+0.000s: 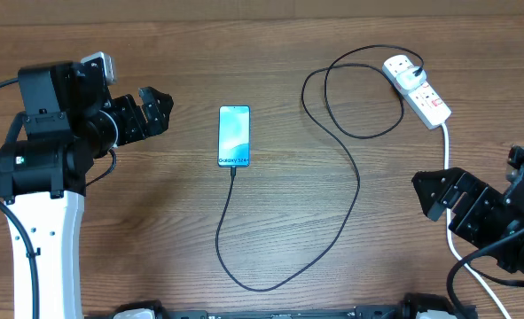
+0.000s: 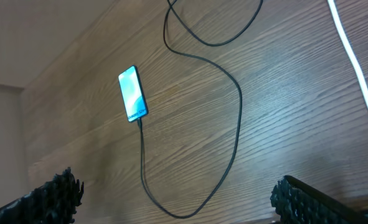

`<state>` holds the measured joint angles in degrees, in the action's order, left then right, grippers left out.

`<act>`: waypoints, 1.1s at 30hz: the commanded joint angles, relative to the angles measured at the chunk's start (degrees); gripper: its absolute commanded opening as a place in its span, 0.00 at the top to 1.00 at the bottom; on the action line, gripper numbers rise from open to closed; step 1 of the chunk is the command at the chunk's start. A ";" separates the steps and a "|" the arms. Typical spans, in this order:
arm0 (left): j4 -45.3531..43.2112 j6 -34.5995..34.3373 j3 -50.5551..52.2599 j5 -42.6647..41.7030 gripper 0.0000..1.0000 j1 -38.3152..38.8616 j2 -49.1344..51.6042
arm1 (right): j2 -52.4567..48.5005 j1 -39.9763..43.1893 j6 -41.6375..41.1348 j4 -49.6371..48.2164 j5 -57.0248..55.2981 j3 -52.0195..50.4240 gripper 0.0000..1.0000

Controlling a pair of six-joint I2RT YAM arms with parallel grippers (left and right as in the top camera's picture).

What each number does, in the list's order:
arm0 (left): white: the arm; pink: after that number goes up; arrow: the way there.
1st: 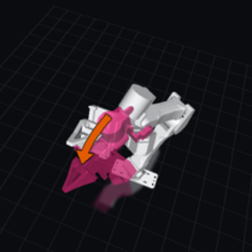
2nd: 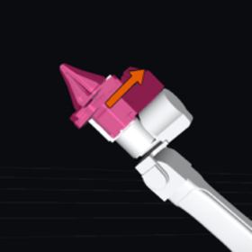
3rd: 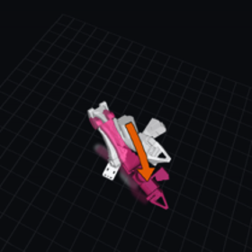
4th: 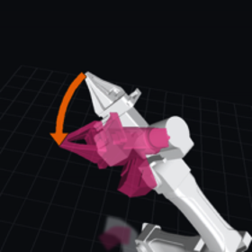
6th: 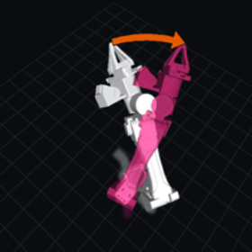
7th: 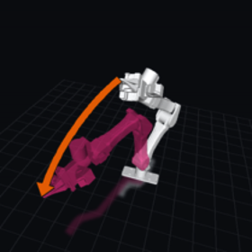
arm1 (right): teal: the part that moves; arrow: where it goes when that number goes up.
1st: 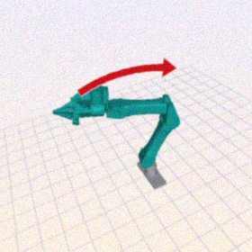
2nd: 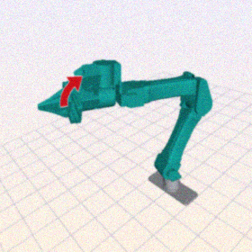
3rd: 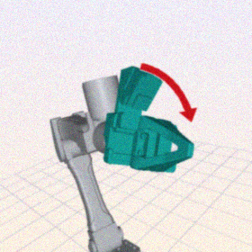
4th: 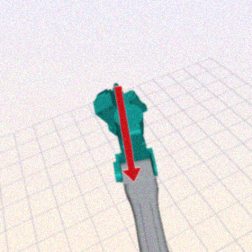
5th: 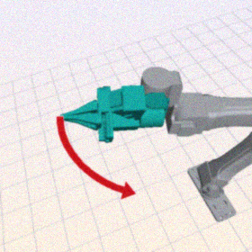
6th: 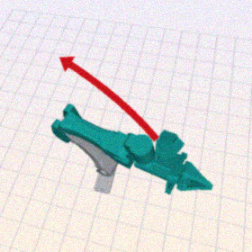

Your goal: Plug charger to phone and switch on socket

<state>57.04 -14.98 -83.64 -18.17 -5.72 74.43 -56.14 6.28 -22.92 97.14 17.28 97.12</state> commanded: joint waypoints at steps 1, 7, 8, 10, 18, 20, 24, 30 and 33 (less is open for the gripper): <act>-0.26 0.66 0.22 0.39 0.00 0.07 0.20 | 0.04 -0.33 -1.09 -0.11 0.83 0.22 0.00; -0.28 0.66 0.22 0.39 0.00 0.07 0.20 | 0.04 -0.33 -1.07 -0.11 0.81 0.22 0.00; -0.26 0.66 0.22 0.39 0.00 0.07 0.20 | 0.04 -0.33 -1.07 -0.11 0.81 0.22 0.00; -0.28 0.66 0.22 0.39 0.00 0.07 0.20 | 0.04 -0.33 -1.07 -0.11 0.83 0.22 0.00; -0.28 0.66 0.22 0.39 0.00 0.07 0.20 | 0.04 -0.33 -0.85 -0.11 0.83 0.22 0.00; -0.28 0.66 0.22 0.39 0.00 0.07 0.20 | 0.04 -0.33 0.28 -0.11 0.87 0.22 0.00; -0.26 0.66 0.22 0.39 0.00 0.07 0.20 | 0.17 -0.33 2.16 -0.11 0.83 -0.48 0.00; -0.28 0.66 0.22 0.39 0.00 0.07 0.20 | 0.26 -0.33 2.34 -0.11 0.85 -4.09 0.00; -0.28 0.66 0.22 0.39 0.00 0.07 0.20 | 0.26 -0.33 2.34 -0.11 0.85 -6.32 0.00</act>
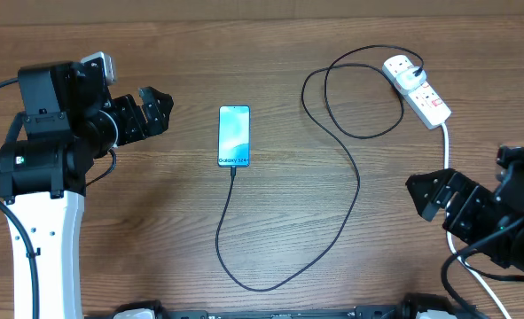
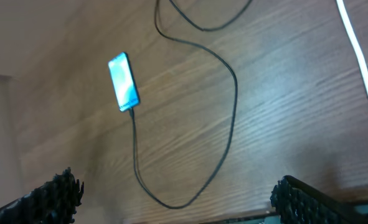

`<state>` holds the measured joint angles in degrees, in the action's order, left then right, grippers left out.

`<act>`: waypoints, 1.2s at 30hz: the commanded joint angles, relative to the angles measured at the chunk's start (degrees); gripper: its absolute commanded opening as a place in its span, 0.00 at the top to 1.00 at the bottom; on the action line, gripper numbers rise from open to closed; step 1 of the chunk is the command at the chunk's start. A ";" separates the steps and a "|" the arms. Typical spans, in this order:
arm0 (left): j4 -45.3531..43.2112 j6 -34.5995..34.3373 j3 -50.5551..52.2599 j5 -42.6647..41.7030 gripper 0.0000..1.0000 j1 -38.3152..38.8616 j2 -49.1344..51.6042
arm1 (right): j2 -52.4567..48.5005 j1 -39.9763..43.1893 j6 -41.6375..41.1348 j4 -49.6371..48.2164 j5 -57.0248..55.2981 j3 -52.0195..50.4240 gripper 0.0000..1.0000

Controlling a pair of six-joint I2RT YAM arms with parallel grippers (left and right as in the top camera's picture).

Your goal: Plug charger to phone and switch on socket

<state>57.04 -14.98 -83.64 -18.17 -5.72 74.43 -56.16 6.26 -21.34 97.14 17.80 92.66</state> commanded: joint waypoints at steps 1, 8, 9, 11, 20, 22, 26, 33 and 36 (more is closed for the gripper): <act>-0.28 0.66 0.22 0.39 0.00 0.07 0.20 | 0.28 -0.31 0.76 -0.15 0.33 -2.95 0.00; -0.28 0.66 0.22 0.39 0.00 0.07 0.20 | 3.91 -0.35 0.81 -4.55 -0.13 -10.40 0.00; -0.28 0.66 0.22 0.39 0.00 0.07 0.20 | 5.18 -0.59 0.81 -6.16 -0.13 -11.96 0.00; -0.28 0.66 0.22 0.39 0.00 0.07 0.20 | 7.72 -1.03 0.81 -9.22 -0.15 -14.93 0.00; -0.28 0.66 0.22 0.39 0.00 0.07 0.20 | 20.92 -1.55 3.82 -22.49 -0.09 -27.96 0.00; -0.28 0.66 0.22 0.39 0.00 0.07 0.20 | 23.28 -1.75 3.93 -25.05 -0.13 -30.51 0.00; -0.26 0.66 0.22 0.39 0.00 0.07 0.20 | 28.33 -4.98 9.07 -32.50 -0.13 -36.30 0.00; -0.28 0.66 0.22 0.39 0.00 0.07 0.20 | 36.89 -10.38 10.99 -42.93 -0.15 -46.80 0.00; -0.28 0.66 0.22 0.39 0.00 0.07 0.20 | 39.74 -10.38 10.99 -47.45 -0.15 -51.15 0.00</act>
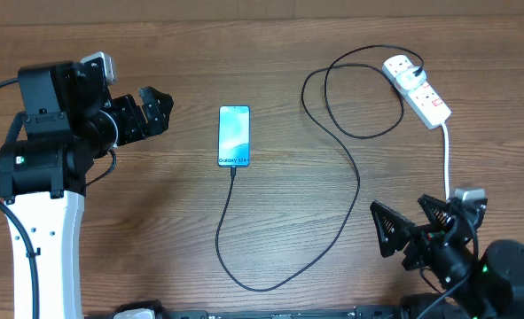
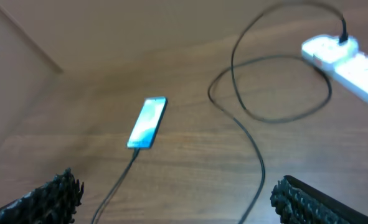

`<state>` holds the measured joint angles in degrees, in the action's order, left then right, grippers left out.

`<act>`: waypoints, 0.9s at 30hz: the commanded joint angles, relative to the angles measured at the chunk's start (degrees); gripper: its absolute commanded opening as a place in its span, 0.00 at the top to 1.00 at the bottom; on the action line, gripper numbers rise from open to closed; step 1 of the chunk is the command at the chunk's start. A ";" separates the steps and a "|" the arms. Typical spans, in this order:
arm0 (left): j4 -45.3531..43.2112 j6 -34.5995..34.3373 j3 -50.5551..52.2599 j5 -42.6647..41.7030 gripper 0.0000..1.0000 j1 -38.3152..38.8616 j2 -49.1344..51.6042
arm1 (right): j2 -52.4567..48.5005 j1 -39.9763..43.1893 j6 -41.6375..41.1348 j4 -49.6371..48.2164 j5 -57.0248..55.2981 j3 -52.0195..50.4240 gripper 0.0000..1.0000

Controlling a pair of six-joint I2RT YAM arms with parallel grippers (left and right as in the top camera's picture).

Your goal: Plug charger to phone and switch on socket

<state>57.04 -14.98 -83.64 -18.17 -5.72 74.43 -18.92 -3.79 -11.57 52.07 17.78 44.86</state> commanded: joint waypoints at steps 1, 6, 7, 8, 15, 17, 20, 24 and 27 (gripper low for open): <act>-0.28 0.66 0.22 0.37 0.00 0.07 0.20 | 3.17 -0.35 1.25 -3.74 -0.13 -4.70 0.00; -0.26 0.66 0.22 0.39 0.00 0.07 0.20 | 4.63 -1.31 1.29 -10.69 -0.15 -11.17 0.00; -0.28 0.66 0.22 0.39 0.00 0.07 0.20 | 5.03 -1.49 1.68 -12.11 -0.13 -12.39 0.00; -0.26 0.66 0.22 0.39 0.00 0.07 0.20 | 5.40 -1.64 1.75 -13.18 -0.31 -13.22 0.00; -0.28 0.66 0.22 0.37 0.00 0.07 0.20 | 12.04 -3.39 2.05 -19.47 -3.39 -20.74 0.00; -0.28 0.66 0.22 0.39 0.00 0.07 0.20 | 13.53 -3.39 2.08 -21.27 -3.58 -22.45 0.00; -0.28 0.66 0.22 0.39 0.00 0.07 0.20 | 15.21 -3.39 2.10 -23.58 -3.85 -24.57 0.00; -0.26 0.66 0.22 0.39 0.00 0.07 0.20 | 17.16 -3.39 2.14 -26.47 -4.22 -27.39 0.00; -0.26 0.66 0.22 0.39 0.00 0.07 0.20 | 18.62 -3.39 3.17 -28.94 -4.22 -29.81 0.00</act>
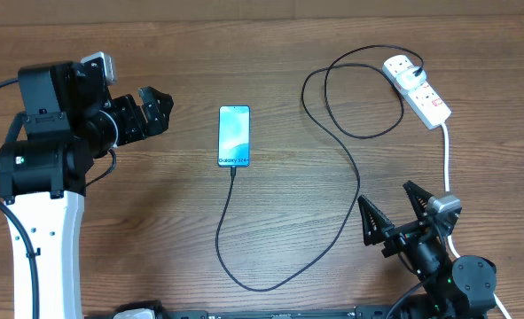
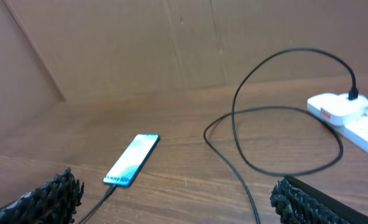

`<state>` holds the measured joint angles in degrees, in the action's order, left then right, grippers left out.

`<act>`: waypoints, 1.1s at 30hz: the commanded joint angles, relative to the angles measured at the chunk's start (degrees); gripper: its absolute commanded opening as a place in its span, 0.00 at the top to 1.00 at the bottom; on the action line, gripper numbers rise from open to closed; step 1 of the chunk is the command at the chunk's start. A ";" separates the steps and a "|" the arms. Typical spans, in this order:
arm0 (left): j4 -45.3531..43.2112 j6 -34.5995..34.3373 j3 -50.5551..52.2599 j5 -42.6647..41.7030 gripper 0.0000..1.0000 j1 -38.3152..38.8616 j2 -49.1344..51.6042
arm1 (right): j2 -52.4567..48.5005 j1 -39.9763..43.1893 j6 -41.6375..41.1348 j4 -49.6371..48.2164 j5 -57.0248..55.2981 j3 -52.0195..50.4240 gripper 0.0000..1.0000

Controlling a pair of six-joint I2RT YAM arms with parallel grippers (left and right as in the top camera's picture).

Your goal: Plug charger to phone and switch on socket

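The phone (image 1: 234, 136) lies face up mid-table with its screen lit, also in the right wrist view (image 2: 132, 168). A black charger cable (image 1: 350, 190) runs from its lower end, loops round and ends in a plug in the white socket strip (image 1: 418, 89) at the far right, which shows again at the right edge (image 2: 342, 112). My right gripper (image 1: 393, 215) is open near the front right, empty, well short of the strip. My left gripper (image 1: 154, 109) hangs left of the phone, its jaws parted with nothing between them.
The strip's white cord (image 1: 446, 159) runs down the right side past my right arm. Brown cardboard walls (image 2: 171, 43) stand behind the table. The left arm's white base (image 1: 40, 239) fills the front left.
My right arm has shifted a little left at the front edge and tilted up, so its camera now looks level across the table at phone and strip. Left arm, phone and cable are unmoved.
The phone lay with the cable in it and its screen lit at every moment. My right gripper stood open at the right edge below the strip, then slightly lower, then at the front right, and now faces across the table. The left arm stayed put.
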<state>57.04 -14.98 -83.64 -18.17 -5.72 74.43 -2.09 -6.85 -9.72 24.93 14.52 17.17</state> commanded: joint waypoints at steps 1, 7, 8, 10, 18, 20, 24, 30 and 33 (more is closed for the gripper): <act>-0.28 0.66 0.22 0.39 0.00 0.07 0.20 | 1.95 -0.33 1.40 -2.69 -0.98 -2.86 0.00; -0.28 0.66 0.22 0.39 0.00 0.07 0.20 | 1.92 -0.33 2.78 -7.54 -0.96 -5.64 0.00; -0.26 0.66 0.22 0.39 0.00 0.07 0.20 | 1.92 -0.33 3.06 -7.80 -0.96 -5.77 0.00; -0.28 0.66 0.22 0.39 0.00 0.07 0.20 | 1.92 -0.33 4.11 -8.66 -0.96 -6.03 0.00; -0.28 0.66 0.22 0.39 0.00 0.07 0.20 | 1.92 -0.33 6.84 -16.57 -0.96 -9.42 0.00; -0.26 0.66 0.22 0.39 0.00 0.07 0.20 | 1.95 -0.33 6.84 -18.40 -0.96 -10.36 0.00; -0.28 0.66 0.22 0.39 0.00 0.07 0.20 | 1.92 -0.33 6.80 -21.94 -0.94 -11.87 0.00; -0.26 0.66 0.22 0.37 0.01 0.07 0.20 | 1.92 -0.33 6.82 -24.72 -0.96 -13.51 0.00; -0.28 0.66 0.22 0.39 0.00 0.07 0.20 | 1.95 -0.33 7.08 -24.72 -0.96 -13.53 0.00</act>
<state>57.04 -14.98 -83.64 -18.17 -5.72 74.43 -0.80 -6.85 -3.16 0.78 14.13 4.10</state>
